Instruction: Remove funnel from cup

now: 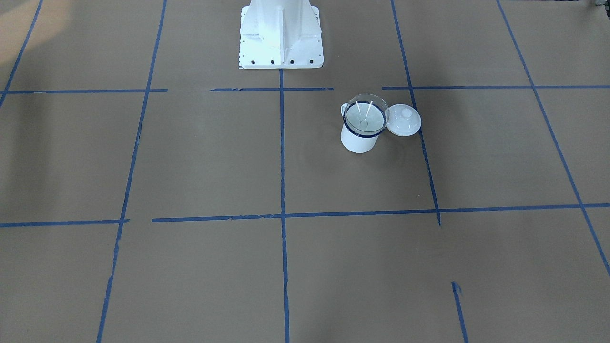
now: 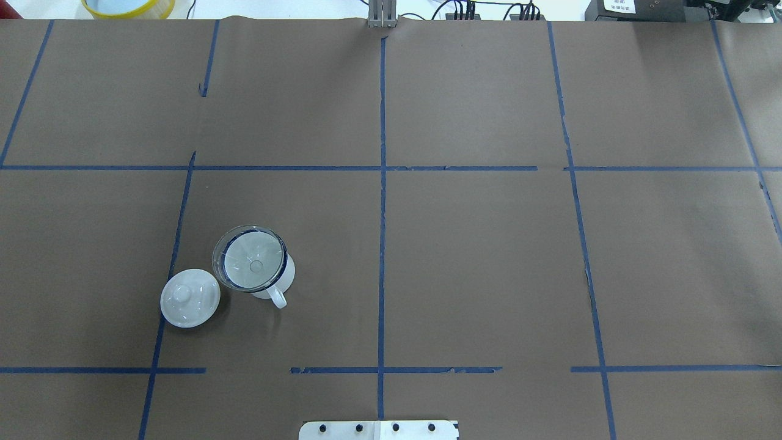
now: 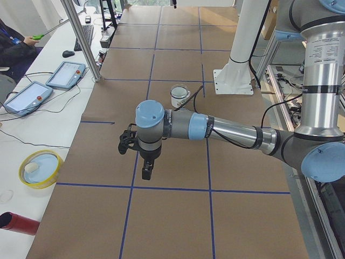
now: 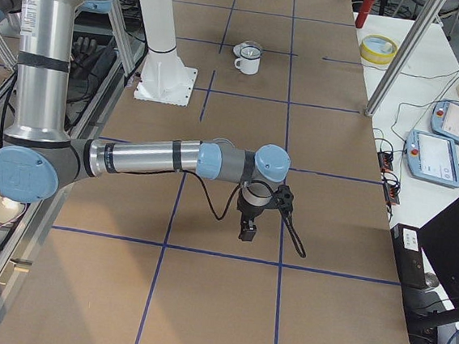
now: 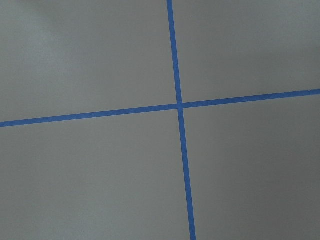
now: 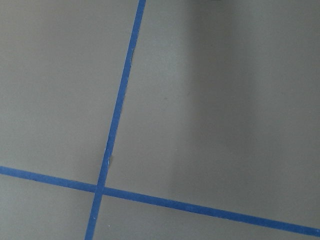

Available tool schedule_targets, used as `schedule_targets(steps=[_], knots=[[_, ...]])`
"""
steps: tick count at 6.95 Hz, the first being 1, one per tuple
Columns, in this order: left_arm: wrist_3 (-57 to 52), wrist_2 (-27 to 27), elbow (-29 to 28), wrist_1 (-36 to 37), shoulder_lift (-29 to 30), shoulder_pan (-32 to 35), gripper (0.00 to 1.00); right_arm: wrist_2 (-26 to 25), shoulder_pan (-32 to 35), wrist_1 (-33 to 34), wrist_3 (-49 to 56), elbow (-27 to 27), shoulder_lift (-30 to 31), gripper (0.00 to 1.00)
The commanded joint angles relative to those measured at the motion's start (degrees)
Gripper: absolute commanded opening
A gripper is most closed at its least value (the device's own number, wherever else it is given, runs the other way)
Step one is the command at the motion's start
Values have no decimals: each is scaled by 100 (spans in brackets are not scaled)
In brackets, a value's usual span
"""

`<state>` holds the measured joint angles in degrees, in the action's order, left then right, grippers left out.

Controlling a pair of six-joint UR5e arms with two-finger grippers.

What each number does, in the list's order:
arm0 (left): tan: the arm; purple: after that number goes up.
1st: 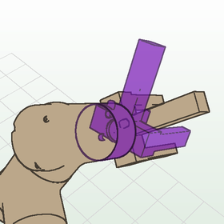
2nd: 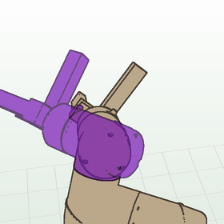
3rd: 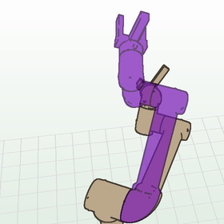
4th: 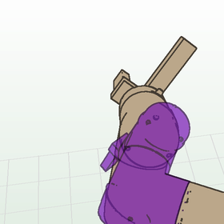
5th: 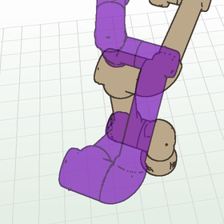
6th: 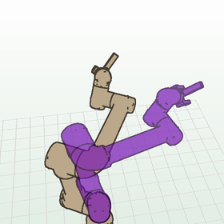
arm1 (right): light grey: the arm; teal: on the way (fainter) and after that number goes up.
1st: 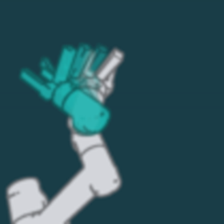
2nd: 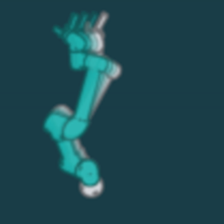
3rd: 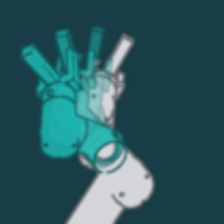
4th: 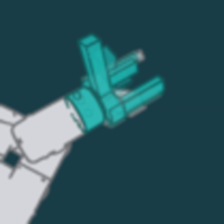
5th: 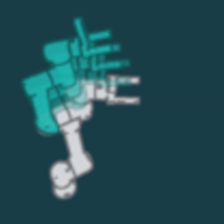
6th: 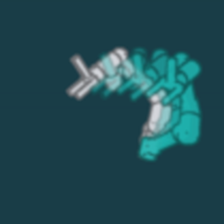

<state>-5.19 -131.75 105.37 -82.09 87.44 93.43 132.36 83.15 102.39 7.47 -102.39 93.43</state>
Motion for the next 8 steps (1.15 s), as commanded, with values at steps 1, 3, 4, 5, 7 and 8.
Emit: schedule_targets(steps=[1,3,4,5,7,8], knots=[[0,9,-8,0,-8,-35,100,0,0,0,0,8,0,100],[43,35,-43,18,-8,-53,100,0,0,0,0,8,0,100],[70,0,53,-17,44,-44,100,0,0,0,0,0,0,100],[79,35,280,-139,254,-53,100,0,0,0,0,8,0,100],[427,9,27,-587,783,-35,100,0,0,0,0,8,0,100],[544,-17,45,-719,731,-27,100,0,0,0,0,8,0,100]])
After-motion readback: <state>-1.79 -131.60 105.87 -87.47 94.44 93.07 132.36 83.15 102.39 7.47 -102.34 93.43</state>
